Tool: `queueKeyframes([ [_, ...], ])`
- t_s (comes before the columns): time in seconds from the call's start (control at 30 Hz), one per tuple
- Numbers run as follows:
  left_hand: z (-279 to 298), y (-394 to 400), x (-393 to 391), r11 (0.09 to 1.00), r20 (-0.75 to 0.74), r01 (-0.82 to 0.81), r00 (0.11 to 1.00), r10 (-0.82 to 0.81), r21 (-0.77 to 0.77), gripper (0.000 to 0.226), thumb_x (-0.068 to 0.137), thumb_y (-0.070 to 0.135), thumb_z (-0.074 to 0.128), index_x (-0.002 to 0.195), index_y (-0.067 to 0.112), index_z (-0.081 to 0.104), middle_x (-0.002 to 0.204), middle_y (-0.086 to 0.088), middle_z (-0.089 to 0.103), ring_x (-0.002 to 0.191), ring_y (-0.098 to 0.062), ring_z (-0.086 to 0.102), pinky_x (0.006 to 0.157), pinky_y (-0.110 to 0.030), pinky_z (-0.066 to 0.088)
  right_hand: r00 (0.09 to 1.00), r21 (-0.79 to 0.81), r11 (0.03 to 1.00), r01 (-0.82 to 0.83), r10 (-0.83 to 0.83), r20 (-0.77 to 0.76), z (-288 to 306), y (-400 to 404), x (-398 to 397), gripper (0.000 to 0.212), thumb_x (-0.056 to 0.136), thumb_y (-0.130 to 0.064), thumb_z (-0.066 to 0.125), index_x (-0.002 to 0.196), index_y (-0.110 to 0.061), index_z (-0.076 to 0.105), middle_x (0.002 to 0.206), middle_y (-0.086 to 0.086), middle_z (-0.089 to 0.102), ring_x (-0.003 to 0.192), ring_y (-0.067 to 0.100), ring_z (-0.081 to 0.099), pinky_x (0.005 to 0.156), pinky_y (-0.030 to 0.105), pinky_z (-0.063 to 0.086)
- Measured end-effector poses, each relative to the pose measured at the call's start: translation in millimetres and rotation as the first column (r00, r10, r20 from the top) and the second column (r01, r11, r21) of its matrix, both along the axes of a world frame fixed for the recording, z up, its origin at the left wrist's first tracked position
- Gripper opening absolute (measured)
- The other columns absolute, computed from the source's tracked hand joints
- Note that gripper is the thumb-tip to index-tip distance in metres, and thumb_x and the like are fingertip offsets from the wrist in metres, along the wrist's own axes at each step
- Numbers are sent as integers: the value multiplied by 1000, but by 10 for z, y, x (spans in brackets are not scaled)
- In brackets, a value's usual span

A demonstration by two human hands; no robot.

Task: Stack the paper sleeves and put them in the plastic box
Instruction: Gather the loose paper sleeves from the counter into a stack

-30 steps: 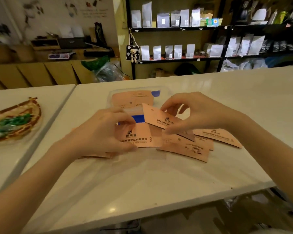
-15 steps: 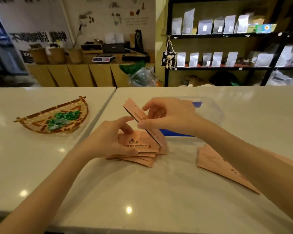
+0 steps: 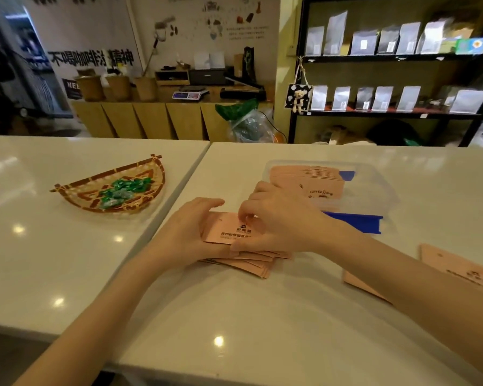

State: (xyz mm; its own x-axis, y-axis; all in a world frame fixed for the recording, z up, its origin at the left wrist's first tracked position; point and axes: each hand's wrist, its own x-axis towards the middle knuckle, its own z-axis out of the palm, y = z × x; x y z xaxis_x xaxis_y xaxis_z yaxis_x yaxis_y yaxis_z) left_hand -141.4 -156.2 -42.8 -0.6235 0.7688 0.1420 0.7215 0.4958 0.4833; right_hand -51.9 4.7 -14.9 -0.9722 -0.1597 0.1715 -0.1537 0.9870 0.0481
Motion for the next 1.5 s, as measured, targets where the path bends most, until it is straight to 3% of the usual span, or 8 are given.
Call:
queueKeyframes([
  [0.07, 41, 24, 27, 998, -80, 20, 997, -25, -59, 95, 45, 71, 56, 129, 28, 40, 139, 5, 41, 125, -9, 34, 95, -20, 28, 1000, 12, 1000, -15, 15, -16, 9, 22, 39, 59, 75, -69, 41, 110, -25, 56, 112, -4, 61, 103, 14, 45, 86, 29, 35],
  [0.37, 350, 554, 535, 969, -265, 238, 932, -248, -72, 73, 64, 59, 62, 129, 33, 39, 140, 10, 38, 126, -9, 32, 103, -29, 29, 991, -224, 973, 49, -76, -112, 175, 461, 577, 44, 75, -59, 54, 102, -26, 62, 121, -9, 58, 117, 6, 43, 100, 28, 32],
  [0.5, 431, 886, 800, 915, -241, 401, 886, -397, -34, 73, 66, 61, 61, 129, 37, 34, 141, 15, 36, 126, -6, 33, 104, -29, 33, 972, -261, 949, 179, -211, -101, 253, 668, 948, 40, 73, -54, 59, 102, -27, 62, 105, -23, 49, 97, -7, 36, 81, 7, 30],
  [0.7, 420, 1338, 1170, 846, -262, 510, 805, -532, -153, 80, 70, 60, 58, 137, 33, 23, 146, 11, 32, 130, -9, 30, 104, -31, 30, 898, -354, 842, 407, -440, -16, 267, 946, 1533, 35, 74, -50, 61, 103, -31, 59, 102, -16, 54, 96, 3, 48, 77, 18, 40],
  [0.87, 352, 1578, 1337, 795, -270, 551, 749, -605, -254, 83, 66, 61, 62, 136, 32, 28, 145, 10, 33, 130, -9, 30, 104, -29, 30, 799, -326, 738, 591, -592, 107, 141, 1145, 1933, 46, 74, -52, 59, 113, -29, 54, 116, -7, 57, 104, 10, 50, 88, 30, 43],
  [1.0, 227, 1680, 1294, 734, -131, 566, 752, -646, -376, 85, 61, 64, 63, 133, 29, 35, 141, 11, 35, 126, -10, 34, 102, -29, 34, 720, -243, 677, 694, -656, 227, -33, 1284, 2147, 57, 74, -53, 59, 124, -26, 47, 128, -5, 52, 113, 14, 45, 96, 34, 40],
  [1.2, 124, 1639, 1168, 669, -29, 624, 722, -691, -404, 75, 69, 56, 62, 133, 26, 36, 136, 11, 38, 121, -8, 37, 99, -22, 36, 633, -135, 623, 771, -722, 281, -229, 1371, 2260, 69, 72, -61, 53, 127, -20, 44, 122, 1, 52, 109, 19, 46, 91, 37, 42],
  [1.5, 121, 1630, 1124, 712, -104, 601, 733, -672, -363, 74, 67, 54, 66, 131, 31, 38, 130, 11, 48, 117, -7, 42, 92, -19, 33, 638, -287, 572, 768, -724, 264, -215, 1389, 2222, 70, 64, -54, 68, 122, -18, 51, 111, -1, 53, 99, 16, 51, 87, 34, 46],
])
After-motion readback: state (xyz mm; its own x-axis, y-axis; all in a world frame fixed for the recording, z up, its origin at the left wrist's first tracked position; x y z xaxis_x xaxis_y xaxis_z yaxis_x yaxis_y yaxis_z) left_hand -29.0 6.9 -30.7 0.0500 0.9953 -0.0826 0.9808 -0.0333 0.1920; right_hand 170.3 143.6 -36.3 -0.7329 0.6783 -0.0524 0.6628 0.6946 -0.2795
